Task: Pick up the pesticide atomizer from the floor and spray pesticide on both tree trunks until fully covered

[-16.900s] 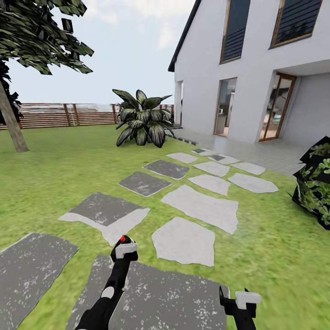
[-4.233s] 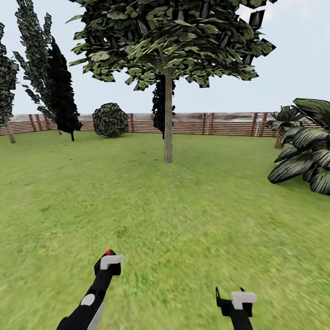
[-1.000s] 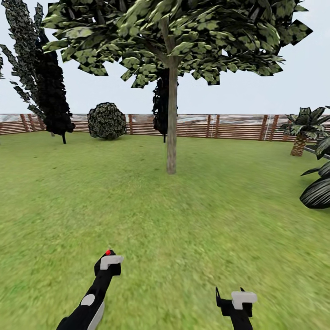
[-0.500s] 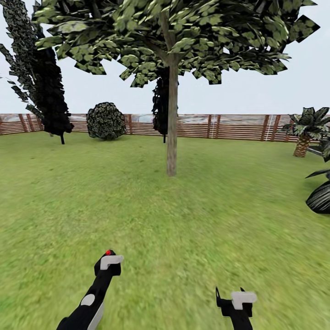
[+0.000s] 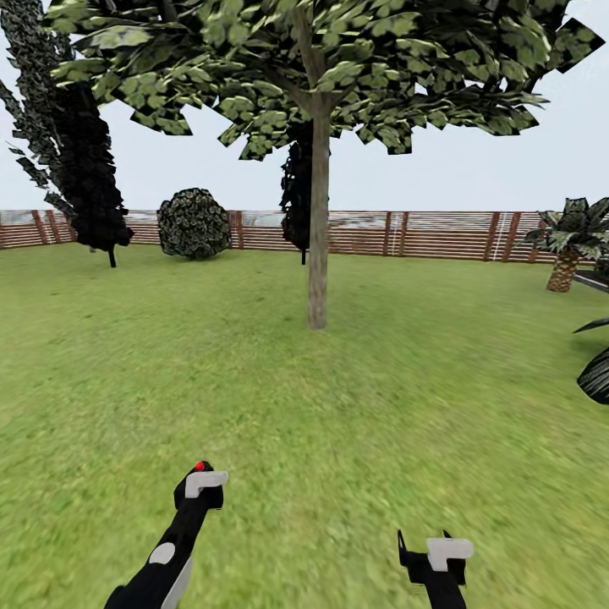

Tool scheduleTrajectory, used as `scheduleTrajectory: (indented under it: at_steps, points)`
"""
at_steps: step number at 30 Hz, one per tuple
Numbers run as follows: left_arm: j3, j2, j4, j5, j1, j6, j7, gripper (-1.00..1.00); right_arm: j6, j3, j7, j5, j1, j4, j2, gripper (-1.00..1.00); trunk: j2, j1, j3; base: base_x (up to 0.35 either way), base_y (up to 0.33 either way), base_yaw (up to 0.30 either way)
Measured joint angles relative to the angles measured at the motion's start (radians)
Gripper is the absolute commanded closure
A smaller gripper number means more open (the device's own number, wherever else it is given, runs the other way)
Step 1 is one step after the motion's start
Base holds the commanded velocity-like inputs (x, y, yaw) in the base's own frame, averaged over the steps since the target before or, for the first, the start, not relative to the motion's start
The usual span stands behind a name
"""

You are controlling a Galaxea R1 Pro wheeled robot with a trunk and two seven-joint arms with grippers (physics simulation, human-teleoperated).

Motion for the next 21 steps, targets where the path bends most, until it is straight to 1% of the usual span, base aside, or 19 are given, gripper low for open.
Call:
scheduleTrajectory:
  at_steps: [21]
  points:
    - [0.0,0.0,0.0,0.0,0.0,0.0,0.0,1.0,0.0,0.0,0.0,0.0,0.0,0.0,0.0,-1.0,0.0,0.0,0.0,0.35,0.0,0.0]
